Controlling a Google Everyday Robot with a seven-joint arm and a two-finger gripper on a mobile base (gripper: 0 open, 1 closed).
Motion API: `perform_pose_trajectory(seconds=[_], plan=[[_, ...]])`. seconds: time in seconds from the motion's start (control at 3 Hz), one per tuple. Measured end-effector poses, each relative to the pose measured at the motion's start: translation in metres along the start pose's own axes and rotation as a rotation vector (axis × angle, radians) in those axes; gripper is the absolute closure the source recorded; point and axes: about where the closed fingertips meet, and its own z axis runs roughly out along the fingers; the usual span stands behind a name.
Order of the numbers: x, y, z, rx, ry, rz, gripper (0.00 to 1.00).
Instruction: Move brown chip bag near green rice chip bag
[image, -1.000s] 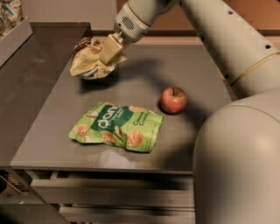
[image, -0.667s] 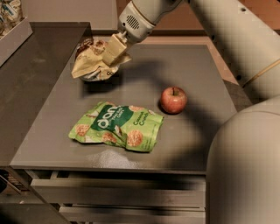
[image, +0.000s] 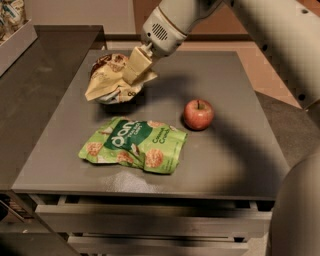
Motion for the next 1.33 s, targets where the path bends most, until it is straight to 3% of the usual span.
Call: perform_pose_trajectory(seconds=[0.67,1.0,1.33], plan=[[0.0091,0.0092,0.0044,-0.020,0.011,0.017,0.12],[0.0078,0.0093,0.0063,-0.021,0.010,0.015,0.00],[0.0078,0.0093,0.0064,-0.021,0.010,0.015,0.00]])
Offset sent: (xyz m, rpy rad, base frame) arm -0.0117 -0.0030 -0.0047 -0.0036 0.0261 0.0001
